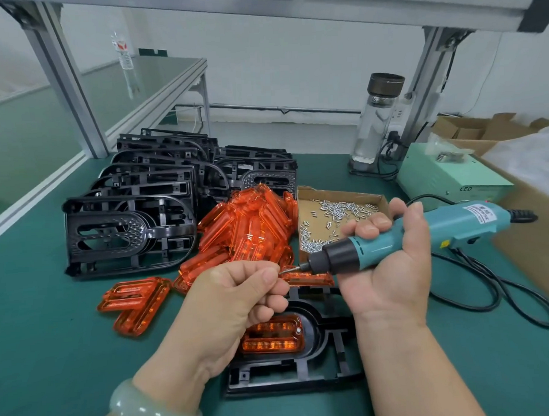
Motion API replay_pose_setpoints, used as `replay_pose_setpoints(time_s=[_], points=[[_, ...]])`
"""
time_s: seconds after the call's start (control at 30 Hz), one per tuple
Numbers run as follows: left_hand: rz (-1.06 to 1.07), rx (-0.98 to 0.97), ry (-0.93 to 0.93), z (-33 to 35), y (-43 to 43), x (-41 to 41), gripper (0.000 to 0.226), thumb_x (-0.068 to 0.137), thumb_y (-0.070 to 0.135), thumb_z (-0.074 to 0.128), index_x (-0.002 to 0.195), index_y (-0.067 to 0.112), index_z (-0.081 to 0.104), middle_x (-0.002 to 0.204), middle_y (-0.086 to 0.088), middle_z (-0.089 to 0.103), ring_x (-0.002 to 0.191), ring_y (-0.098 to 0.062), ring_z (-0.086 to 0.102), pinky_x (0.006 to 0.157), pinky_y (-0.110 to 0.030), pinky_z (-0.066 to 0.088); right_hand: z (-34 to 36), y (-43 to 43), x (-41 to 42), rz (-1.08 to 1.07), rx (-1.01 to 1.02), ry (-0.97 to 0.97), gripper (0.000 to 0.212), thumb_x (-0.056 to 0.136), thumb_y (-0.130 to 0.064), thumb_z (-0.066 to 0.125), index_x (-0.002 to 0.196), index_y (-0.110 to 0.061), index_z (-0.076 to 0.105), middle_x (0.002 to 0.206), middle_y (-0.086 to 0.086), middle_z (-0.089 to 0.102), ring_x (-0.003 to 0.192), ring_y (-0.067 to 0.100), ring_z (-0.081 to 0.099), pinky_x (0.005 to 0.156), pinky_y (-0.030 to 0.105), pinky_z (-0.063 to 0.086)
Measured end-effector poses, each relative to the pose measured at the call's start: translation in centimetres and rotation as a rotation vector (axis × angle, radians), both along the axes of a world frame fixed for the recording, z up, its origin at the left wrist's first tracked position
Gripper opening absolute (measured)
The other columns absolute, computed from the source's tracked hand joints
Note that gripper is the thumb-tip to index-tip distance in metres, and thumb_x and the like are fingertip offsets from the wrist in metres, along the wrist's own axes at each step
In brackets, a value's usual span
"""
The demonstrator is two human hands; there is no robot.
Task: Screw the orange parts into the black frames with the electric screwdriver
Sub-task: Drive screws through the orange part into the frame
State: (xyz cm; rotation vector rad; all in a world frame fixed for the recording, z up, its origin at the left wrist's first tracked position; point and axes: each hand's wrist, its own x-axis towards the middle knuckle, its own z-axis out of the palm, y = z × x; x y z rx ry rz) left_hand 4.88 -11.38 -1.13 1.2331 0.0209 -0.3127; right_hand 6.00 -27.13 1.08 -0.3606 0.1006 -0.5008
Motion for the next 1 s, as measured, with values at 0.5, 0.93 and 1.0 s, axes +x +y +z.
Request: replay_pose_setpoints(time_s=[0.5, 0.93, 1.0], points=[[-0.021, 0.064, -0.087, -0.08, -0.05, -0.2, 0.012, 0.065, 0.022, 0.067, 0.071, 0.014, 0.075, 0.069, -0.013, 0.07, 0.054, -0.014, 0.065, 0.043, -0.016, 0.048, -0.15, 0.08, -0.19, -0.02, -0.038, 0.001, 0.014, 0.086, -0.034, 0.061, 0.089, -0.022, 0.054, 0.057, -0.008, 0.045, 0.043, 0.007, 0.044, 0.059, 0.021, 0.05], [0.017, 0.14, -0.165, -0.23, -0.38, -0.47, 0.016, 0.062, 0.036, 0.068, 0.072, 0.026, 0.075, 0.067, -0.009, 0.07, 0.053, -0.013, 0.064, 0.043, -0.016, 0.046, -0.04, 0.36, -0.29, -0.034, -0.055, -0.021, 0.021, 0.078, -0.035, 0.064, 0.092, -0.022, 0.055, 0.057, -0.009, 0.046, 0.045, 0.007, 0.044, 0.062, 0.021, 0.05], [0.038, 0.171, -0.184, -0.27, -0.49, -0.52, 0.014, 0.064, 0.037, 0.067, 0.07, 0.026, 0.074, 0.066, -0.008, 0.07, 0.053, -0.013, 0.064, 0.043, -0.016, 0.046, 0.0, 0.46, -0.31, -0.035, -0.06, -0.033, 0.022, 0.077, -0.035, 0.064, 0.092, -0.022, 0.055, 0.057, -0.008, 0.047, 0.044, 0.007, 0.043, 0.061, 0.021, 0.05]])
